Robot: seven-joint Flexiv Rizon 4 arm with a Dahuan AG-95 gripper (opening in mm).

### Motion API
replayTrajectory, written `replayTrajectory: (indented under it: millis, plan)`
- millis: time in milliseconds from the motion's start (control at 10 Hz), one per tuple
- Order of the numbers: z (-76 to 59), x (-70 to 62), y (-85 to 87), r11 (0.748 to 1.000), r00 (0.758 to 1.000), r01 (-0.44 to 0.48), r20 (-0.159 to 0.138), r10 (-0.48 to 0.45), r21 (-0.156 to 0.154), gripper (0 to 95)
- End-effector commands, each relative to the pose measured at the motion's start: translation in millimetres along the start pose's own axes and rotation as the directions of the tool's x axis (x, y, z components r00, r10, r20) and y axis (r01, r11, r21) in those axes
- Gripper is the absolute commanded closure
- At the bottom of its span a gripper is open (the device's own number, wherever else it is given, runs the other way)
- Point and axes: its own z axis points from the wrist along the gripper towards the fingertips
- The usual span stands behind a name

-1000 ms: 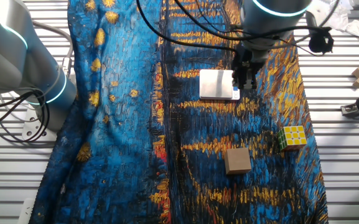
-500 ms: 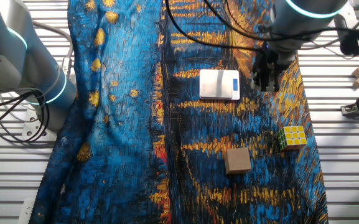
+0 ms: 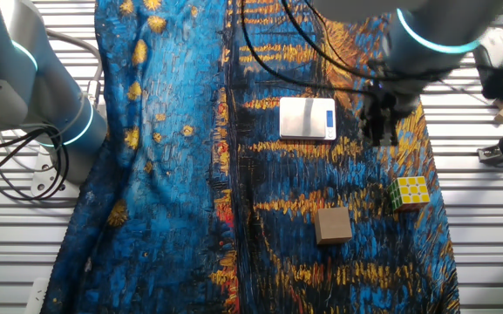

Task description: Place the block on the scale

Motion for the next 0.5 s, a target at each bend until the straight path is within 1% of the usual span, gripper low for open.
replayTrajectory:
  millis: [100,300,500]
  plan:
    - [6.4,-11.7,-3.4,1.0,1.0,0.007,-0.001,-0.007,-0.001,95.0]
    - [11.9,-28.9,-8.1,1.0,1.0,0.016,-0.003,-0.016,0.0,95.0]
    - [13.7,-39.9,-18.3,0.999,0.999,0.045,-0.005,-0.045,-0.001,95.0]
